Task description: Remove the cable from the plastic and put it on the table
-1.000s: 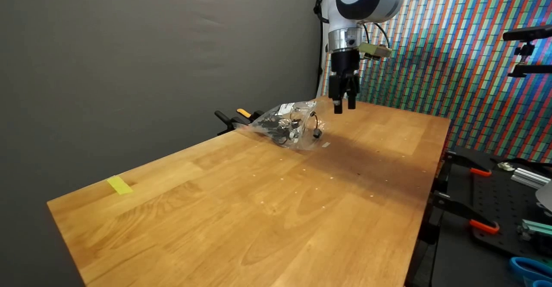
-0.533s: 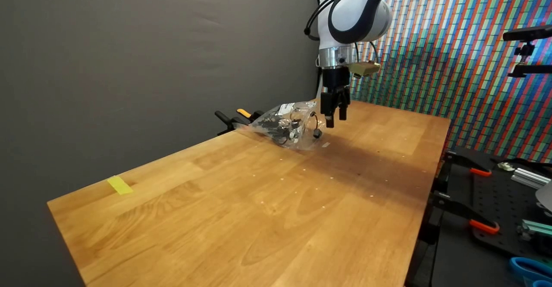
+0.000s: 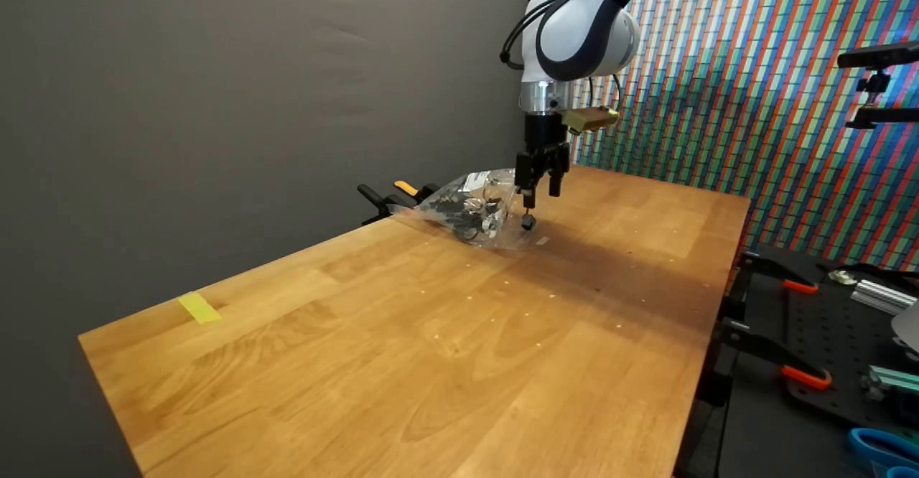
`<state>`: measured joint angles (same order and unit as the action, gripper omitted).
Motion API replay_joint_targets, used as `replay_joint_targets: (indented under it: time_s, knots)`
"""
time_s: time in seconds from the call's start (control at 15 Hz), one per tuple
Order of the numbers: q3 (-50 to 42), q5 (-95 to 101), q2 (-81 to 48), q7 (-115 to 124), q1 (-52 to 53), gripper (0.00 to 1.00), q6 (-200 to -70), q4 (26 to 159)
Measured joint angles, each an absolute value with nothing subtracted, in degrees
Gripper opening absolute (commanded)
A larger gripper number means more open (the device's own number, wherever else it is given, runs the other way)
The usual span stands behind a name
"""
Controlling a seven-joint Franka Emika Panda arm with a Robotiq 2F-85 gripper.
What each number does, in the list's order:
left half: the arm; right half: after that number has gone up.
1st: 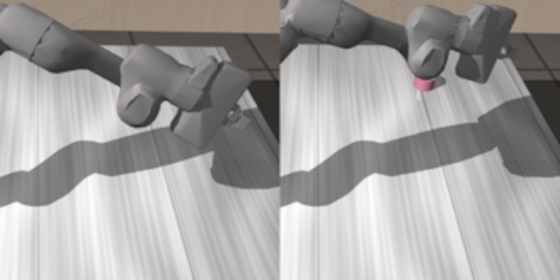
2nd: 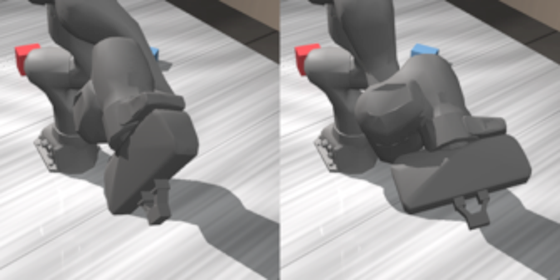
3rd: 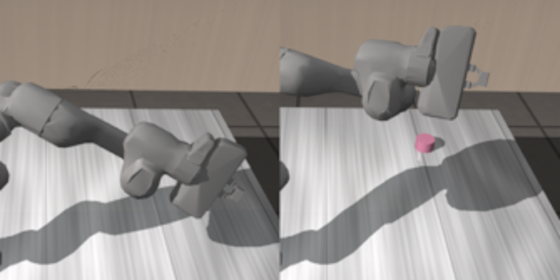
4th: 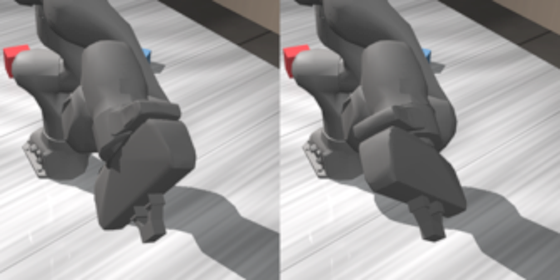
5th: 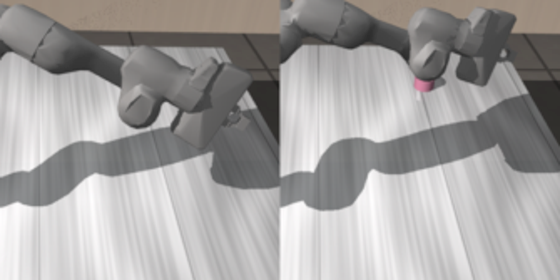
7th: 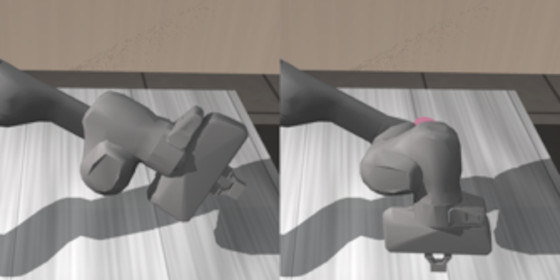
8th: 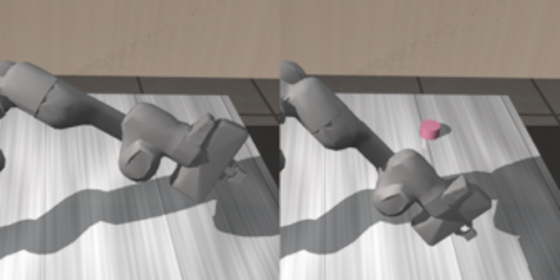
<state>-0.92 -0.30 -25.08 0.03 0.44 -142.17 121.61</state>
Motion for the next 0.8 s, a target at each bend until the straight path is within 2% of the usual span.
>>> replay_joint_targets:
  time_s: [0.8]
  knots:
    - [0.7,-2.0,-30.9,7.8,2.9,1.00,-141.9,112.7]
